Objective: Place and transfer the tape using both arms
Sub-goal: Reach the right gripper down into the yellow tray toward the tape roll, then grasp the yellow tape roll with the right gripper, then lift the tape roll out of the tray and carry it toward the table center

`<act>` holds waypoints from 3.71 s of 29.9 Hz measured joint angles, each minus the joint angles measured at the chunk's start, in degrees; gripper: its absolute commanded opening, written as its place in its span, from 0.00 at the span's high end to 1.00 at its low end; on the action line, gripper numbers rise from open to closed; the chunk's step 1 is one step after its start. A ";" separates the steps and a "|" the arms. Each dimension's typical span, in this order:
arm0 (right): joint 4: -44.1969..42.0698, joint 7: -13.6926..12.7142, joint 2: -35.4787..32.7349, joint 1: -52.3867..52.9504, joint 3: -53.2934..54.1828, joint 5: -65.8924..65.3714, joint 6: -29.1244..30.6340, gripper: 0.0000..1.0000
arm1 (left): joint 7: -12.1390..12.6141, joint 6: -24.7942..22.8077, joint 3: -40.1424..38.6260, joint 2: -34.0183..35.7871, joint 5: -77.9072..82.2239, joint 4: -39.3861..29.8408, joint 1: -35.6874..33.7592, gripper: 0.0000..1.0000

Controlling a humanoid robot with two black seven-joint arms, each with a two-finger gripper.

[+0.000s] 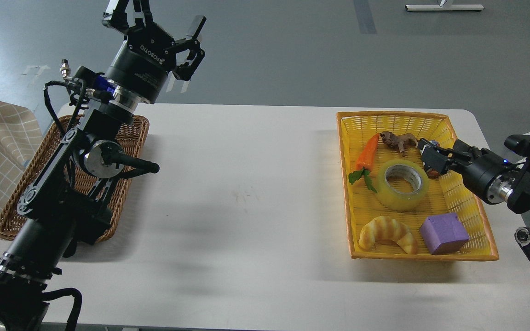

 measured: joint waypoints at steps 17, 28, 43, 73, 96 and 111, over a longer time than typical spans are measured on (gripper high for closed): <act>-4.90 0.34 -1.53 1.25 -4.55 -2.24 -2.12 0.05 | -0.17 -0.25 0.09 0.18 0.06 0.18 0.78 0.02; -5.00 0.38 -2.76 2.39 -9.79 -2.25 -2.12 0.05 | -0.76 -0.28 -0.20 0.20 0.09 0.18 1.33 0.02; -9.89 0.39 -0.99 5.76 -14.98 -2.25 -1.99 0.13 | -0.83 -0.35 -0.24 0.36 0.00 0.18 1.49 0.02; -10.38 -0.23 0.02 5.96 -14.97 -2.25 -1.75 0.74 | -1.00 0.25 -0.30 -0.11 -0.01 0.70 1.77 0.02; -1.95 3.14 -8.84 8.90 -14.31 -2.25 1.76 0.88 | -0.97 0.18 -0.26 -0.05 0.04 0.73 1.85 0.02; -3.63 2.66 -0.31 29.77 -23.50 -2.24 7.88 0.88 | -0.87 0.33 -0.20 0.00 0.09 0.72 1.86 0.02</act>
